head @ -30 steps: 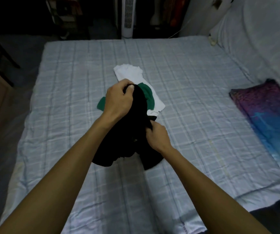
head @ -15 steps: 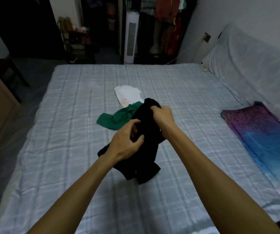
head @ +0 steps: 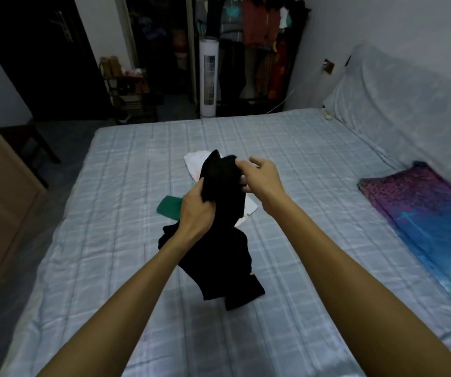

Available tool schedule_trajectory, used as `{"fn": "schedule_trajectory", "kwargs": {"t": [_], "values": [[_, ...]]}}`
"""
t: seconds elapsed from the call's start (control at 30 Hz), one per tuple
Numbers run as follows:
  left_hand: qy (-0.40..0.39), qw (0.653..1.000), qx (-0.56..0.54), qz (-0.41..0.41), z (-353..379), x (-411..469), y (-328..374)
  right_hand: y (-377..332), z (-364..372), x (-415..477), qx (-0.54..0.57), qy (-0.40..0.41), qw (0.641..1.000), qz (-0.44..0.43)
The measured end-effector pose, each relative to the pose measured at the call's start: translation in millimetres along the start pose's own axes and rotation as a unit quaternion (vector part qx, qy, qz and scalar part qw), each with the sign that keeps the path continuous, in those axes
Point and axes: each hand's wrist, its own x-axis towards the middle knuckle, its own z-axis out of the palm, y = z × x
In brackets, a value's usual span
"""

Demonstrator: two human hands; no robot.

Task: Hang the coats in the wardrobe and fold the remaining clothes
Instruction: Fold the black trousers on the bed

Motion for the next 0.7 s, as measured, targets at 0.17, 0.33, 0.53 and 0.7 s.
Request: {"fn": "schedule_trajectory", "kwargs": {"t": [0.17, 0.33, 0.53, 0.7], "values": [[0.086, 0.991, -0.045, -0.086, -6, 17, 8, 28, -5, -5, -0.119, -0.033, 0.992, -0.041], [0.152, 0.973, -0.09, -0.149, -10, 27, 20, 58, -3, -20, -0.22, -0.111, 0.969, -0.026], [0.17, 0.942, -0.183, -0.224, 8, 27, 44, 106, 24, -41, -0.345, -0.247, 0.905, 0.034], [0.095, 0.974, -0.127, -0.163, 11, 21, 39, 116, 34, -40, -0.249, -0.1, 0.963, -0.003]]}}
